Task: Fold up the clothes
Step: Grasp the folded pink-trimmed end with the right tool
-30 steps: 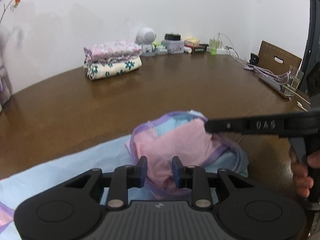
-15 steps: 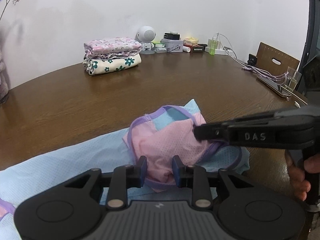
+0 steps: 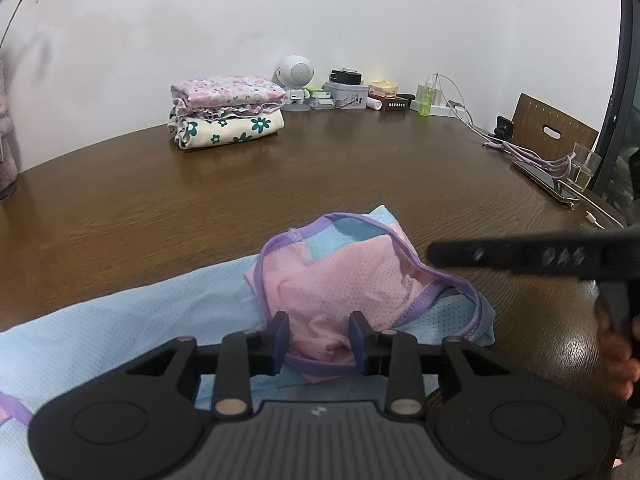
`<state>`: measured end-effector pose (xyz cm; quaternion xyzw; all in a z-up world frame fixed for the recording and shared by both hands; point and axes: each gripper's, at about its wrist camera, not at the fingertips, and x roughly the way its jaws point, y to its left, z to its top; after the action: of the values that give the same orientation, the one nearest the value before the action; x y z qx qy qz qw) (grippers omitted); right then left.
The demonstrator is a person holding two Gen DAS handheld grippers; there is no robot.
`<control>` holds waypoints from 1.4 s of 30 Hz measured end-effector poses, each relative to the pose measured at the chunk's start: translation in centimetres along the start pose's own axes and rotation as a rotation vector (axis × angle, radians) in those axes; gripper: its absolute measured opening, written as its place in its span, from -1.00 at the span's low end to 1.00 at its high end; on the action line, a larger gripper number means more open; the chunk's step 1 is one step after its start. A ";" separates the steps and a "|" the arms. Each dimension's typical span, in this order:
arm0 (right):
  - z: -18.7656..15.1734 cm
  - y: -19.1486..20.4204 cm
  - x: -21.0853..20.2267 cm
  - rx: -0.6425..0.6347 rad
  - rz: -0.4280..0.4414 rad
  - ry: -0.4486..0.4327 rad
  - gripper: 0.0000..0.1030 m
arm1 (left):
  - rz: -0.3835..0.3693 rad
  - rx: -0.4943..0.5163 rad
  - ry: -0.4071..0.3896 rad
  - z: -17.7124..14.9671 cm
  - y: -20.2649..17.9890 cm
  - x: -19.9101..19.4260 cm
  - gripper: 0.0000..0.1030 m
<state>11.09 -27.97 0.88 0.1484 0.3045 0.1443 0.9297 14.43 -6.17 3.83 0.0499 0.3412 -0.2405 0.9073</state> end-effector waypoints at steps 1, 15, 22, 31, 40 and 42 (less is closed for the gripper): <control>-0.3 0.2 0.5 -0.007 0.000 0.012 -0.83 | 0.000 -0.002 -0.002 0.0 0.0 0.0 -0.38; -1.2 0.6 -0.1 -0.029 -0.002 0.011 -0.82 | 0.020 0.073 -0.047 -0.4 -1.7 -1.3 -0.28; 0.3 0.9 0.6 -0.037 0.012 -0.037 -0.82 | -0.034 0.126 -0.109 -0.2 -3.4 -2.8 -0.28; 2.6 -0.9 5.5 0.031 0.042 0.092 -0.82 | -0.076 0.189 -0.095 -0.4 -5.9 -2.4 -0.29; 2.8 -2.6 2.5 0.079 0.072 0.020 -0.82 | -0.125 0.249 -0.092 0.6 -8.7 -0.7 -0.61; 2.6 -3.1 2.5 0.095 0.071 0.030 -0.82 | -0.121 0.268 -0.084 0.5 -9.2 -0.2 -0.72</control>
<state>15.17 -30.43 0.42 0.2010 0.3195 0.1648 0.9112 10.34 -14.29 5.02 0.1397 0.2703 -0.3402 0.8898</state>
